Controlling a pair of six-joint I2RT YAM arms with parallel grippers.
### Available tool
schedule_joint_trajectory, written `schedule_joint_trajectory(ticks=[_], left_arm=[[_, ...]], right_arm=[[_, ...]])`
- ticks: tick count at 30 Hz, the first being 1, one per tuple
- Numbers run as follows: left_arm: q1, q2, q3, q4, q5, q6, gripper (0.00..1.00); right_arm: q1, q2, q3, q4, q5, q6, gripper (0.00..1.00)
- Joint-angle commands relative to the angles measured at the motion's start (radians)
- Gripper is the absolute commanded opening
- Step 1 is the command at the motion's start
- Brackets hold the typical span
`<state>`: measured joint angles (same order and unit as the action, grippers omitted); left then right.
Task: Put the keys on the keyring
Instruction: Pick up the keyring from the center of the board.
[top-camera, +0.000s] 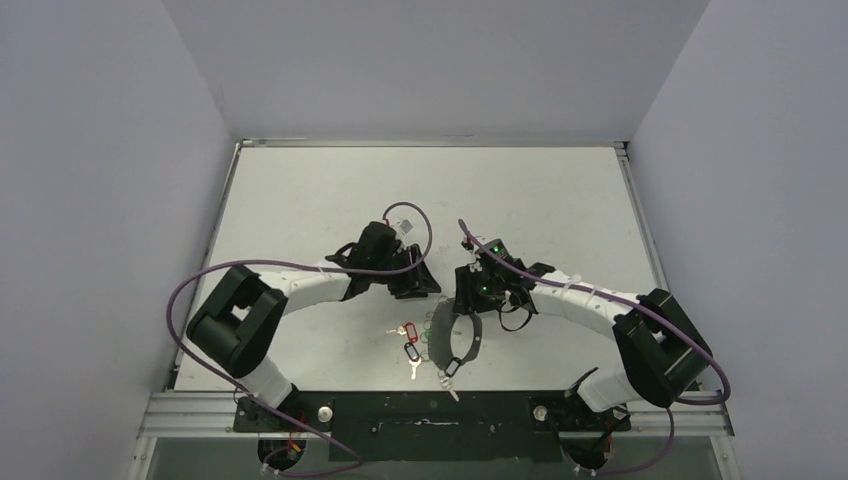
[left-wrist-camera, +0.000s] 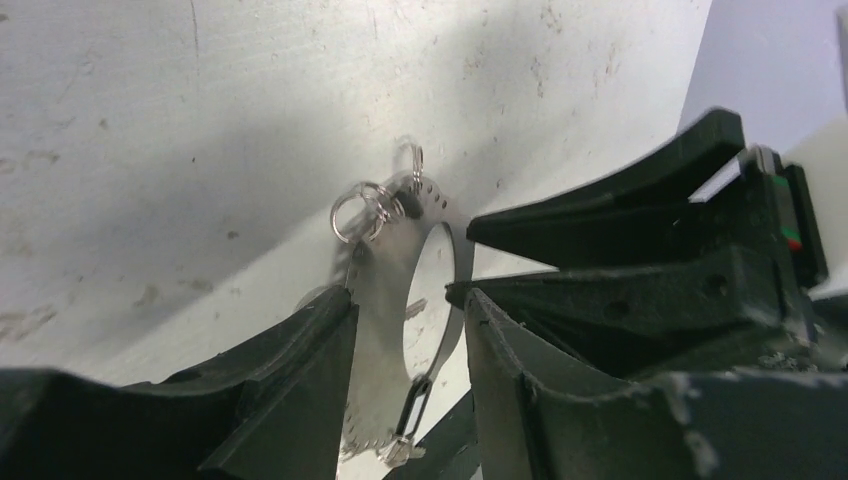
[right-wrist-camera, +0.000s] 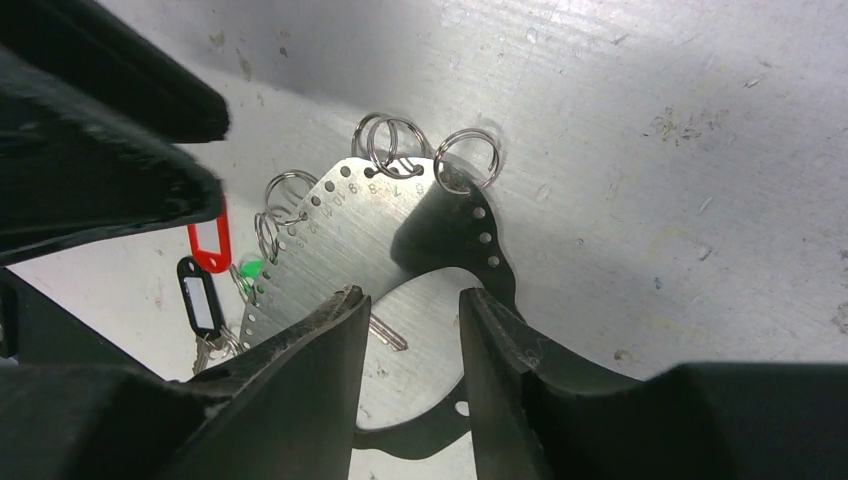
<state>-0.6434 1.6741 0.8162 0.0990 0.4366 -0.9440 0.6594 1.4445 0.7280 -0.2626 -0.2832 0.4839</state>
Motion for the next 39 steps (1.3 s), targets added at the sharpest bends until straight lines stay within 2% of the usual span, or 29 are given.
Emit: schedule_joint_trajectory(ticks=[1,7,12,24,29,36,39], left_arm=[[-0.006,-0.146,0.0,-0.164,-0.102,0.186,0.43],[-0.009,-0.294,-0.102,-0.183,-0.113,0.231,0.43],[-0.015,-0.408,-0.222,-0.116,-0.077,0.252,0.42],[-0.025,-0.565,-0.479,0.243,0.014,0.245,0.42],[-0.027,-0.632,-0.55,0.35,0.006,0.261,0.42],[-0.027,-0.751,-0.619,0.375,-0.047,0.299,0.42],[-0.029,-0.798,-0.654,0.401,-0.056,0.309,0.42]], right_arm=[[0.014,-0.029,0.004,0.038,0.019,0.002,0.4],[0.035,-0.024,0.001,0.072,-0.016,0.002,0.39],[0.107,-0.003,0.017,0.114,-0.042,-0.006,0.39],[0.252,0.16,0.112,0.159,-0.039,0.012,0.31],[0.268,0.194,0.126,0.155,-0.041,0.01,0.23],[0.277,0.193,0.122,0.169,-0.053,0.013,0.04],[0.277,0.179,0.119,0.183,-0.072,0.011,0.0]])
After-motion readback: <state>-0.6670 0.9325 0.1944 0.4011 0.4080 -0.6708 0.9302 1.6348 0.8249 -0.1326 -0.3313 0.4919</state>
